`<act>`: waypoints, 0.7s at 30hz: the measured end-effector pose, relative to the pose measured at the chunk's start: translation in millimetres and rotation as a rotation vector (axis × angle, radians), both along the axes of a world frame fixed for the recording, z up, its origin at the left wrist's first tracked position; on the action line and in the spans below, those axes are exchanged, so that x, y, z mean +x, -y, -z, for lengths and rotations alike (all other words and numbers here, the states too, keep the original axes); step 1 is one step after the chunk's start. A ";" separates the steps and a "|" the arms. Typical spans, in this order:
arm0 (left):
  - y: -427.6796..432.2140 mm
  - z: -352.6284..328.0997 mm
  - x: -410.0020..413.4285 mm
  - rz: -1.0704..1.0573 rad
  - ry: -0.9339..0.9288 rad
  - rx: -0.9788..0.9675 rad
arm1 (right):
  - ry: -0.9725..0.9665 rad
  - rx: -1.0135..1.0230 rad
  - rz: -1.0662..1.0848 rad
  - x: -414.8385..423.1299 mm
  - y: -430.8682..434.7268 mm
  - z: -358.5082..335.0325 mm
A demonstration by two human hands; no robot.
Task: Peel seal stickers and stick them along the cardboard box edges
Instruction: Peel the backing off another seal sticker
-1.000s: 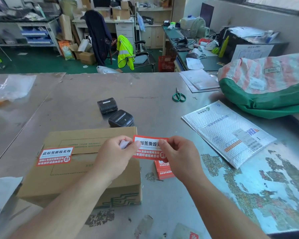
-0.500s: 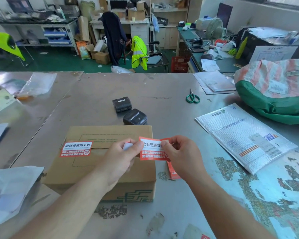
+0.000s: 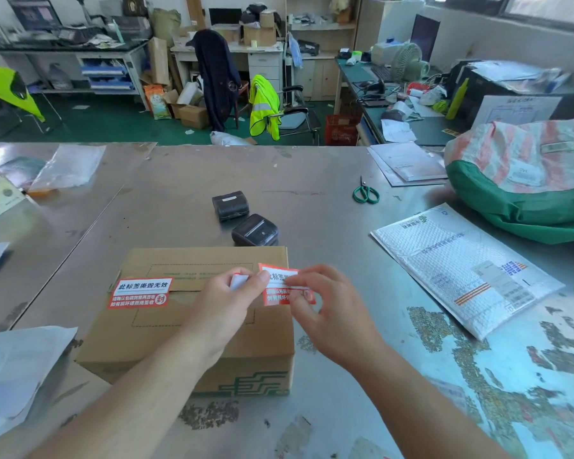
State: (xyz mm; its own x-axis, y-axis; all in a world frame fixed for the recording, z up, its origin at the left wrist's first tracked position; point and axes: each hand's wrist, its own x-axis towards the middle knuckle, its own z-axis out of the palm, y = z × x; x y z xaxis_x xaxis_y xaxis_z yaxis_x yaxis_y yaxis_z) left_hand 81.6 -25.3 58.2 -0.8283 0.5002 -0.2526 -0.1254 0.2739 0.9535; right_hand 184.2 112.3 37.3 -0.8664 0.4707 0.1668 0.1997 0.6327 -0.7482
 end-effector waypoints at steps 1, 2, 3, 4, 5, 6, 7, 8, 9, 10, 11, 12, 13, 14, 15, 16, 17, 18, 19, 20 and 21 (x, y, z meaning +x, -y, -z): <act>-2.2 -0.3 0.1 -0.004 0.041 0.032 | 0.006 -0.033 -0.030 0.8 -0.2 0.5; -4.4 -1.6 0.6 -0.006 0.076 0.060 | 0.007 -0.062 -0.056 1.9 -0.8 0.6; -5.4 -2.0 0.2 -0.002 0.105 0.077 | -0.003 -0.081 -0.077 2.9 -1.6 0.5; -6.2 -2.4 -0.5 0.003 0.133 0.095 | -0.020 -0.095 -0.096 3.7 -2.6 0.4; -6.5 -2.3 -1.8 0.008 0.160 0.117 | -0.036 -0.112 -0.111 4.3 -3.6 -0.4; -6.7 -2.4 -2.9 0.012 0.187 0.143 | -0.046 -0.132 -0.122 4.4 -4.4 -1.2; -6.5 -2.8 -3.6 0.018 0.210 0.169 | -0.051 -0.150 -0.128 4.6 -4.7 -2.5; -6.4 -3.2 -4.1 0.025 0.227 0.191 | -0.057 -0.163 -0.133 4.3 -5.0 -3.3; -6.6 -3.3 -4.5 0.035 0.237 0.208 | -0.067 -0.168 -0.138 4.3 -5.4 -4.0; -6.5 -3.8 -4.5 0.046 0.244 0.224 | -0.080 -0.172 -0.141 3.8 -5.9 -4.5; -5.9 -3.9 -4.9 0.057 0.250 0.238 | -0.094 -0.176 -0.144 2.9 -6.5 -4.8; -5.1 -3.5 -5.8 0.069 0.256 0.251 | -0.108 -0.183 -0.146 2.2 -7.2 -5.5; -3.9 -2.9 -7.1 0.082 0.261 0.264 | -0.123 -0.190 -0.152 1.7 -7.9 -6.0; -2.6 -1.6 -8.7 0.094 0.263 0.277 | -0.138 -0.201 -0.162 0.8 -8.4 -6.5; -1.3 -0.2 -10.5 0.103 0.266 0.296 | -0.153 -0.216 -0.173 0.0 -8.6 -6.8; -0.8 1.1 -11.8 0.115 0.271 0.316 | -0.166 -0.231 -0.181 -0.2 -8.8 -7.1; -0.2 2.9 -13.7 0.127 0.274 0.332 | -0.172 -0.240 -0.188 -1.1 -8.7 -7.3; 0.1 4.4 -15.4 0.140 0.273 0.343 | -0.174 -0.243 -0.194 -2.0 -8.6 -7.3; 0.2 5.8 -17.1 0.149 0.272 0.353 | -0.175 -0.241 -0.199 -3.0 -8.6 -7.1; 0.3 6.7 -18.6 0.162 0.270 0.362 | -0.176 -0.239 -0.204 -4.4 -8.7 -6.9; 0.5 7.1 -19.8 0.178 0.266 0.368 | -0.177 -0.237 -0.208 -5.5 -9.1 -6.9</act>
